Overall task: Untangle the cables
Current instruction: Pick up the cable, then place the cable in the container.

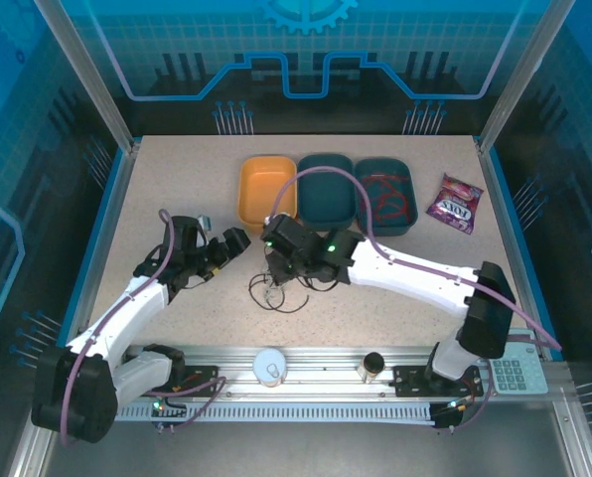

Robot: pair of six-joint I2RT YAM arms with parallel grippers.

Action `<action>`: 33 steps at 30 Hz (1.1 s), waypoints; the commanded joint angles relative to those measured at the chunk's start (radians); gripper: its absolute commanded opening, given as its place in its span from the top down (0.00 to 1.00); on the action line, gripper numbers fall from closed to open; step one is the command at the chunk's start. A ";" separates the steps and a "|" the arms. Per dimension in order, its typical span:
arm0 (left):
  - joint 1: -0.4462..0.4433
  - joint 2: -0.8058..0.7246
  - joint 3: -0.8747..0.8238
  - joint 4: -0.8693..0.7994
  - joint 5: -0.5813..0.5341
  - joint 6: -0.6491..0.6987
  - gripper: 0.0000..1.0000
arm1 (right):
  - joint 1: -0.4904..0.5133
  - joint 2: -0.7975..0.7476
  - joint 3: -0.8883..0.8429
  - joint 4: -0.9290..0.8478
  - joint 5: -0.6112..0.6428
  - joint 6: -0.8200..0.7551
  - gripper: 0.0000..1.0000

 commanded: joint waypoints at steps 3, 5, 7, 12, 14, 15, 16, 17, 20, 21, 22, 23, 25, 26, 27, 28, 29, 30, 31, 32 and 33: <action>0.007 0.005 -0.019 0.043 0.055 0.002 0.02 | -0.050 -0.111 -0.061 0.161 -0.103 0.008 1.00; 0.008 0.007 -0.019 0.048 0.060 0.002 0.02 | -0.052 -0.133 -0.052 0.148 -0.101 -0.004 1.00; 0.007 0.007 -0.019 0.059 0.070 0.007 0.02 | -0.052 -0.154 -0.035 0.129 -0.099 -0.013 1.00; 0.006 -0.005 -0.017 0.129 0.141 0.035 0.02 | -0.054 -0.211 -0.024 0.117 -0.103 -0.025 1.00; 0.004 -0.018 -0.025 0.180 0.178 0.043 0.02 | -0.056 -0.230 -0.022 0.115 -0.100 -0.030 1.00; 0.003 -0.026 -0.029 0.207 0.192 0.045 0.03 | -0.058 -0.238 -0.020 0.112 -0.101 -0.033 1.00; -0.001 -0.034 -0.034 0.233 0.206 0.049 0.04 | -0.060 -0.247 -0.018 0.111 -0.104 -0.035 1.00; -0.004 -0.040 -0.037 0.253 0.212 0.052 0.06 | -0.064 -0.251 -0.014 0.111 -0.111 -0.037 1.00; -0.029 -0.049 -0.051 0.319 0.218 0.071 0.16 | -0.073 -0.260 -0.012 0.118 -0.130 -0.040 1.00; -0.043 -0.048 -0.055 0.341 0.218 0.080 0.20 | -0.073 -0.262 -0.013 0.123 -0.133 -0.040 1.00; -0.052 -0.046 -0.059 0.356 0.216 0.089 0.23 | -0.075 -0.262 -0.015 0.128 -0.138 -0.040 1.00; -0.065 -0.042 -0.065 0.376 0.216 0.098 0.27 | -0.077 -0.262 -0.015 0.131 -0.142 -0.040 1.00; -0.083 -0.031 -0.081 0.405 0.208 0.107 0.35 | -0.078 -0.262 -0.015 0.134 -0.144 -0.040 1.00; -0.086 -0.022 -0.093 0.423 0.202 0.105 0.39 | -0.078 -0.262 -0.015 0.136 -0.145 -0.041 1.00; -0.089 -0.013 -0.110 0.454 0.204 0.103 0.41 | -0.078 -0.262 -0.016 0.137 -0.146 -0.040 1.00; -0.090 -0.004 -0.126 0.484 0.207 0.102 0.42 | -0.080 -0.262 -0.018 0.140 -0.144 -0.037 1.00; -0.094 0.008 -0.144 0.513 0.206 0.104 0.42 | -0.080 -0.261 -0.018 0.139 -0.145 -0.033 1.00; -0.097 0.019 -0.157 0.532 0.201 0.104 0.42 | -0.080 -0.262 -0.020 0.140 -0.147 -0.031 1.00; -0.098 0.030 -0.162 0.533 0.199 0.103 0.42 | -0.080 -0.262 -0.020 0.139 -0.148 -0.029 1.00; -0.099 0.042 -0.161 0.530 0.198 0.102 0.42 | -0.080 -0.264 -0.020 0.139 -0.148 -0.026 1.00; -0.100 0.053 -0.160 0.527 0.200 0.103 0.42 | -0.080 -0.267 -0.020 0.139 -0.152 -0.025 1.00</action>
